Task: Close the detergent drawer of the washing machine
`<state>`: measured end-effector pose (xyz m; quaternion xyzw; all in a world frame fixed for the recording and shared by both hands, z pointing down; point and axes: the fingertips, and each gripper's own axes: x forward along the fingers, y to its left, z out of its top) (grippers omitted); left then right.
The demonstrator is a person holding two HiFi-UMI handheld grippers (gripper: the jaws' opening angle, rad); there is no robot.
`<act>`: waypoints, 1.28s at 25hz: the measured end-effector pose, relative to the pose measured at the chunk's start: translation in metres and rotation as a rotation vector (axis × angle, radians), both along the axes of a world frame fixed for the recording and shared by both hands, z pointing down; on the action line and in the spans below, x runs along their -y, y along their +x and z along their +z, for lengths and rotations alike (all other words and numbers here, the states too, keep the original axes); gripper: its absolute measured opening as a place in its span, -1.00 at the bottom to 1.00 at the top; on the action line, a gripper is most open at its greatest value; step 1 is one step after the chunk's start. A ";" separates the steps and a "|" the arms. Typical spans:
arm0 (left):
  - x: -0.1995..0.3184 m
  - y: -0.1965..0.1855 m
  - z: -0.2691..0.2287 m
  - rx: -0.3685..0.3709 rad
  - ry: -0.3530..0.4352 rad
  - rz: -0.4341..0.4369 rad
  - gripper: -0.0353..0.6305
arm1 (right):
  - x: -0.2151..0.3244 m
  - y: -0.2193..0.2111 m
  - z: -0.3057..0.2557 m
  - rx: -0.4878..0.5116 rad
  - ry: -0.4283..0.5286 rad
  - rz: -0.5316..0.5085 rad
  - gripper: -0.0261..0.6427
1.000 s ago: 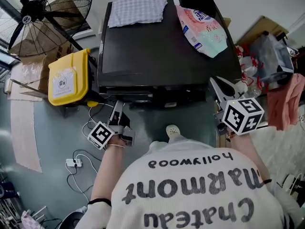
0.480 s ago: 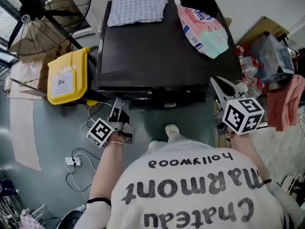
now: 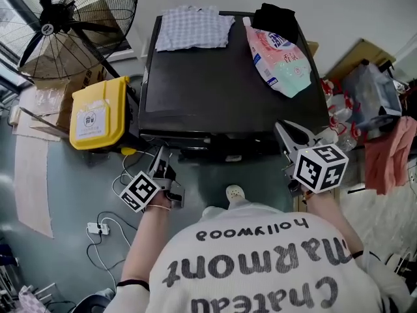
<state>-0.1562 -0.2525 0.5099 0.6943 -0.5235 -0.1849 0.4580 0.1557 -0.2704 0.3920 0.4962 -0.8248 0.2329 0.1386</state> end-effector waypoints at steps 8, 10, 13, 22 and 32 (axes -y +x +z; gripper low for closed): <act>-0.023 -0.023 -0.036 0.275 -0.034 -0.010 -0.85 | -0.013 -0.053 0.012 0.060 -0.063 -0.099 -0.82; -0.031 -0.029 -0.046 0.331 -0.057 -0.028 -0.85 | -0.018 -0.071 0.013 0.071 -0.071 -0.131 -0.82; -0.041 -0.036 -0.068 0.412 -0.054 -0.047 -0.85 | -0.027 -0.101 0.010 0.093 -0.073 -0.180 -0.82; -0.082 -0.047 -0.125 0.566 0.131 -0.032 -0.85 | -0.065 -0.174 -0.013 0.136 0.025 -0.301 -0.82; -0.133 -0.071 -0.115 0.541 0.130 -0.066 -0.85 | -0.102 -0.194 -0.008 0.108 0.049 -0.305 -0.82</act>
